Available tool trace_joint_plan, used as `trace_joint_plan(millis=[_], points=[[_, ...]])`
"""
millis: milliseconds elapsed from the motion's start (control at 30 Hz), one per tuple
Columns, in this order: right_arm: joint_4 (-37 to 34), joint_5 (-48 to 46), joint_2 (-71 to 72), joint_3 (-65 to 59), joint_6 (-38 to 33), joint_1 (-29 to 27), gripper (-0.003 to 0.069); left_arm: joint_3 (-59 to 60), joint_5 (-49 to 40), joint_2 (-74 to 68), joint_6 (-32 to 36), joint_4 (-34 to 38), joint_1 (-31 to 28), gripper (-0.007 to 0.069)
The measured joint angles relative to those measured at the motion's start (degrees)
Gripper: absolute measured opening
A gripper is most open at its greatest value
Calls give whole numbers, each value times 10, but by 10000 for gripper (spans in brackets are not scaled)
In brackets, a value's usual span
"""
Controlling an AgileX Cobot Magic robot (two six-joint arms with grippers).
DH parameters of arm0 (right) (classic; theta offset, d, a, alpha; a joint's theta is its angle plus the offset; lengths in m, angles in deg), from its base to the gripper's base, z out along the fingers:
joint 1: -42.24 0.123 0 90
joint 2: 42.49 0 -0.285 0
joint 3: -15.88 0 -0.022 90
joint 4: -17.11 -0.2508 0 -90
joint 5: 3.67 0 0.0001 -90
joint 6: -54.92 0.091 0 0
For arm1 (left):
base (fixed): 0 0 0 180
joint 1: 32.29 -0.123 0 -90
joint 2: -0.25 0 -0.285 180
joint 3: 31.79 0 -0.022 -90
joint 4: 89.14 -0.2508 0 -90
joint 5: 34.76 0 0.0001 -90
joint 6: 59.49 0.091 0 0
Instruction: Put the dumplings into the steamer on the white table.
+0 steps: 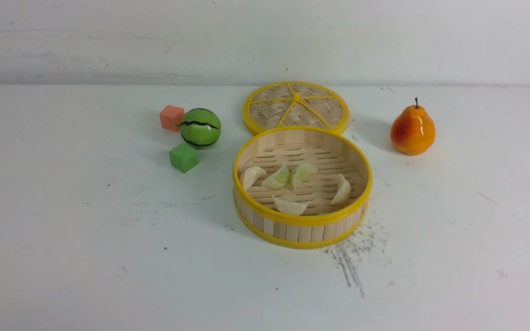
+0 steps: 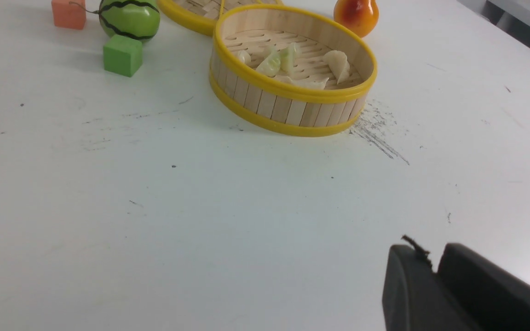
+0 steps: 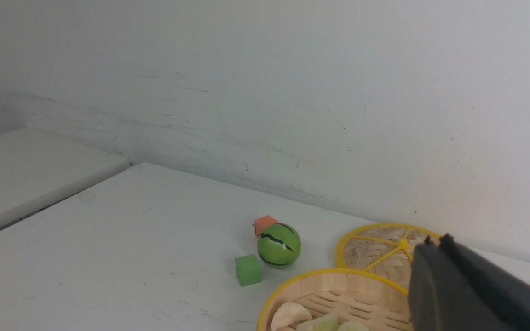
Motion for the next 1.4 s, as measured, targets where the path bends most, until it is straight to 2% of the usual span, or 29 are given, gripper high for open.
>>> trace_joint_plan(millis=[367,467,600,833,900,933,1000,1100,1167,1400], points=[[4,5,0,-5,0,0,-11,0,0,0,0,0,0,97],[5,9,24,-44,0,-9,-10,0,0,0,0,0,0,101],[6,9,89,-139,3,-66,-10,0,-1,0,0,0,0,102],[38,6,253,-319,3,-225,-10,0,-1,0,0,0,0,112],[43,5,275,-347,3,-247,-10,0,-1,0,0,0,0,112],[47,2,308,-386,10,-284,-10,0,-1,0,0,0,0,113],[47,-6,334,-419,29,-314,-10,0,-1,0,0,0,0,116],[53,-24,356,-445,60,-337,-10,0,-2,0,0,0,0,120],[69,-69,363,-451,87,-347,-10,0,-2,0,0,0,0,122],[81,-104,363,-447,97,-347,-8,0,-2,0,0,0,0,130]])
